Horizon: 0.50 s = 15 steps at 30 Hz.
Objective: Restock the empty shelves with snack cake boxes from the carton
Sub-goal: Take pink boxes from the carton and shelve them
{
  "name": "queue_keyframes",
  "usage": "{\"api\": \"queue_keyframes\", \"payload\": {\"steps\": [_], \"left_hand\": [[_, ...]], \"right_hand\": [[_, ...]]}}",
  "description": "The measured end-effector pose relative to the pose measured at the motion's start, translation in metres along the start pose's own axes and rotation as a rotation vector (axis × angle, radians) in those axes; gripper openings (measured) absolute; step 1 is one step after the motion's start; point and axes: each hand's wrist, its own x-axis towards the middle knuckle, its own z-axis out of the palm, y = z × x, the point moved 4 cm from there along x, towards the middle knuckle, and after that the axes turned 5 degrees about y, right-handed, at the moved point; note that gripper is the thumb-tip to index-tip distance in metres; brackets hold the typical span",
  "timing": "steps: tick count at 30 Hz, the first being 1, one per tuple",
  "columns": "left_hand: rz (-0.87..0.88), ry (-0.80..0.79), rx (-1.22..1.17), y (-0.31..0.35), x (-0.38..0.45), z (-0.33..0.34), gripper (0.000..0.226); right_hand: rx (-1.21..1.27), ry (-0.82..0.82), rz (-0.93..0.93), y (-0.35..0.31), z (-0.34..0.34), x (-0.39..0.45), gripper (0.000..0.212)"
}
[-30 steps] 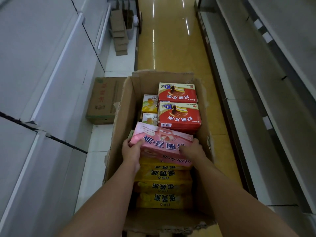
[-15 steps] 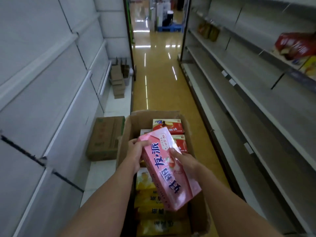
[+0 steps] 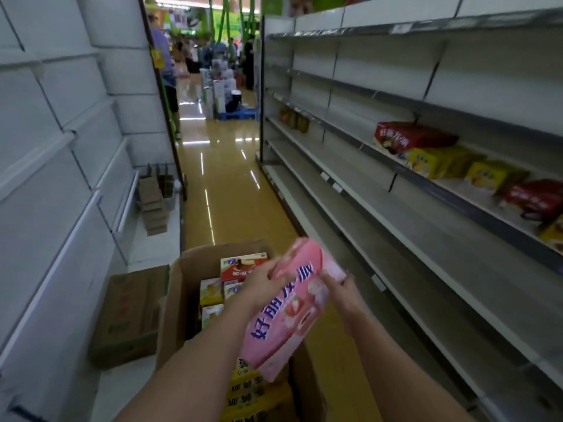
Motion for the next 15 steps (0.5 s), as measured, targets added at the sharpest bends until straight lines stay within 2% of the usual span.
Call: {"api": "queue_keyframes", "payload": {"steps": [1, 2, 4, 6, 8, 10, 12, 15], "left_hand": [[0.017, -0.091, 0.061, 0.007, -0.004, 0.009, 0.067], [0.026, -0.171, 0.095, 0.013, -0.007, 0.020, 0.068], [0.034, -0.284, 0.117, 0.028, -0.020, 0.039, 0.057], [0.056, -0.355, 0.111, 0.044, -0.034, 0.064, 0.047], [0.096, -0.403, 0.131, 0.060, -0.049, 0.091, 0.045], [0.153, -0.419, 0.187, 0.072, -0.061, 0.116, 0.048], [0.203, -0.363, 0.264, 0.079, -0.071, 0.138, 0.061], [0.242, -0.263, 0.316, 0.080, -0.086, 0.163, 0.077]], "right_hand": [[-0.062, 0.043, -0.029, -0.003, -0.018, 0.001, 0.116], [-0.132, 0.060, -0.046, -0.008, -0.037, -0.003, 0.121], [-0.204, -0.014, -0.019, -0.016, -0.067, -0.021, 0.106], [-0.139, -0.112, 0.010, -0.015, -0.092, -0.041, 0.087], [-0.074, -0.086, -0.007, -0.007, -0.122, -0.062, 0.076], [0.006, -0.006, -0.034, 0.004, -0.149, -0.080, 0.066], [0.071, 0.089, -0.044, 0.015, -0.177, -0.099, 0.063], [0.163, 0.219, -0.054, 0.029, -0.220, -0.129, 0.047]]}}
